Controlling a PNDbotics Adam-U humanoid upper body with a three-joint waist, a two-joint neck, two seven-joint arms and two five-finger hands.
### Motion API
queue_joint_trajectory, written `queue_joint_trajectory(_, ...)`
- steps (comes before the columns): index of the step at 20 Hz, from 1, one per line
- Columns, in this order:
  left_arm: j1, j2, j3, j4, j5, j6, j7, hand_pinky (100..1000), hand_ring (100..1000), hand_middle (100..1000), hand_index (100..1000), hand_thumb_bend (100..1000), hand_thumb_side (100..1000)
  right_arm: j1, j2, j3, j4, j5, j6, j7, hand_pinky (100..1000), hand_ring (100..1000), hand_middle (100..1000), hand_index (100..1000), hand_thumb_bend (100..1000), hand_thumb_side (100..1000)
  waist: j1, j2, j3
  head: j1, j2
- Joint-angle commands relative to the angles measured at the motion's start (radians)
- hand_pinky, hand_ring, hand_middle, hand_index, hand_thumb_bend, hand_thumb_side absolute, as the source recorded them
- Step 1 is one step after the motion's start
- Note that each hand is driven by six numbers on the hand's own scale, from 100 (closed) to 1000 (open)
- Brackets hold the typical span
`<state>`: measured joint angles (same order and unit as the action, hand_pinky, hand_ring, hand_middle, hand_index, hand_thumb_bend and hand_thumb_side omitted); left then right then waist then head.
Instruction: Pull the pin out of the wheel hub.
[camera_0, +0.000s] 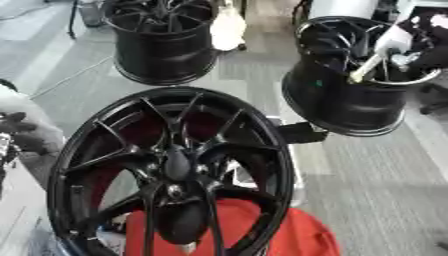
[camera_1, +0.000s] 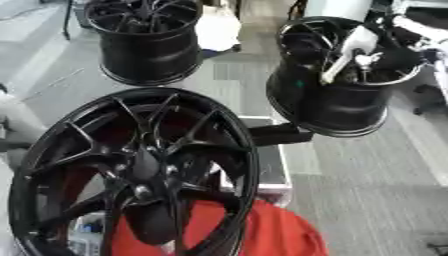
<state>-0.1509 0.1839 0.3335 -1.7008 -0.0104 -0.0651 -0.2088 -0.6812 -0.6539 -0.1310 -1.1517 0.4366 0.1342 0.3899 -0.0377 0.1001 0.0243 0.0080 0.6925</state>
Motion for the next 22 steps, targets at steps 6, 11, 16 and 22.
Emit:
queue_joint_trajectory(6,-0.006,0.022,0.005,-0.019,-0.005,0.0,0.004,639,605,644,815,100,718,0.176,0.054,-0.185,-0.11,0.041,0.015,-0.138,805,834,870,920,152,480,-0.001,-0.027,-0.002,-0.003,0.001)
queue_joint_trajectory(11,-0.003,0.021,-0.003,-0.017,-0.002,0.0,-0.003,639,606,644,815,100,719,0.308,0.086,-0.216,-0.242,-0.02,-0.016,-0.22,795,824,865,917,117,475,-0.002,-0.035,0.017,-0.019,0.009)
queue_joint_trajectory(16,-0.003,0.016,-0.011,-0.016,-0.001,0.0,-0.012,639,606,644,815,100,719,0.421,0.11,-0.176,-0.376,-0.089,-0.049,-0.303,781,797,833,907,100,422,-0.002,-0.04,0.036,-0.031,0.012)
queue_joint_trajectory(22,-0.005,0.011,-0.017,-0.014,0.0,0.0,-0.019,639,607,642,814,100,721,0.427,0.153,-0.057,-0.48,-0.167,-0.08,-0.409,748,753,793,891,100,373,0.0,-0.038,0.047,-0.038,0.011)
